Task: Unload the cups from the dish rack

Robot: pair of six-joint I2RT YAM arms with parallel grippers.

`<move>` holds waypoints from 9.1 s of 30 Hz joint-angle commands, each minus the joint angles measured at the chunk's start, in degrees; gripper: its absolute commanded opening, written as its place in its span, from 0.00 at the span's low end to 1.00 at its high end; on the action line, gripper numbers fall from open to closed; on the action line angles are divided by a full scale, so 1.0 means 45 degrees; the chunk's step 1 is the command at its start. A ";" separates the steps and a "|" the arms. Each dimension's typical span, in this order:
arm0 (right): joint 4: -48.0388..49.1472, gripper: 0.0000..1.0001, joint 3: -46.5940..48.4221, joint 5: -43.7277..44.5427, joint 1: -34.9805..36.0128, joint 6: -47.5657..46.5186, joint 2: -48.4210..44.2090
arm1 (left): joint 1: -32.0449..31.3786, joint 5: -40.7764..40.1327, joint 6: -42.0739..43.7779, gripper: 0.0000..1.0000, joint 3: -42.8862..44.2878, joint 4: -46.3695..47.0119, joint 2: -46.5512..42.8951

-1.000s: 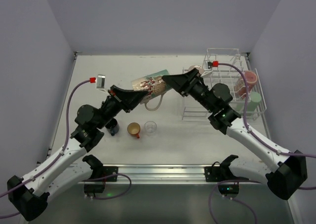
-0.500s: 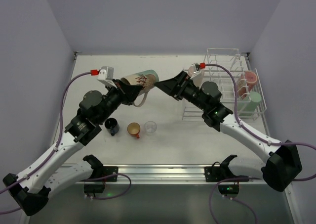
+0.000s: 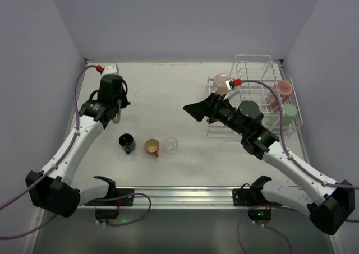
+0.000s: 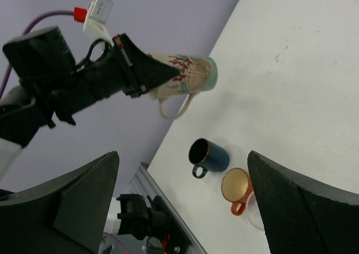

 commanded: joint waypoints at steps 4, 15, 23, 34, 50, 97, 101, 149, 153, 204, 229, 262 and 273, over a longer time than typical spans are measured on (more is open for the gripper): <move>-0.1695 0.99 0.0257 0.0140 0.0345 -0.1896 -0.0361 | 0.2524 0.0963 0.1036 0.00 0.1931 0.1056 0.2426; -0.2421 0.99 0.0511 0.0902 0.1400 -0.3050 -0.0127 | 0.4516 0.2487 0.1387 0.00 0.4550 0.0900 0.6572; -0.2772 0.99 0.0784 0.1332 0.1556 -0.3304 0.0673 | 0.5261 0.3073 0.1973 0.00 0.6542 -0.0017 0.8701; -0.3084 0.99 0.1292 0.1917 0.1654 -0.3518 0.1163 | 0.5261 0.2782 0.2188 0.10 0.7461 -0.0409 0.9972; -0.4901 0.99 0.2424 0.5469 0.1654 -0.4768 0.1085 | 0.5261 0.3268 0.1857 0.77 0.7033 0.0468 0.8412; -2.1245 0.99 1.8148 1.6546 -0.0650 1.0267 1.5381 | -0.6379 0.2703 0.2521 1.00 -0.5272 0.3263 -0.9246; -2.1329 0.99 1.7407 1.6470 -0.0885 1.0603 1.5167 | -0.6848 0.2547 0.2521 1.00 -0.5273 0.3204 -0.9363; -1.3691 0.97 1.5238 1.6235 -0.2252 0.1189 1.5284 | -0.7415 0.2312 0.2579 1.00 -0.5448 0.3360 -0.9012; -1.3632 0.87 1.5023 1.6157 -0.2291 0.1364 1.5381 | -0.7415 0.2156 0.2579 1.00 -0.5468 0.3341 -0.9031; -0.2265 0.35 0.6487 1.6370 -0.1315 -0.6740 0.9386 | -0.7318 0.2487 0.2560 0.98 -0.5507 0.3497 -0.8329; 0.4962 0.35 0.5608 1.5922 0.0227 -1.5765 0.7903 | -0.6908 0.2800 0.2462 0.98 -0.5507 0.3653 -0.8035; -0.0275 0.37 0.4929 0.6105 -0.0142 -0.1880 0.3391 | -0.6128 0.2408 -0.4235 0.95 -0.6035 1.3475 -0.4287; 0.0450 0.37 0.3715 0.4068 -0.0963 -0.0921 0.2139 | -0.3509 0.5690 -0.6698 0.91 -0.5722 1.6269 -0.0969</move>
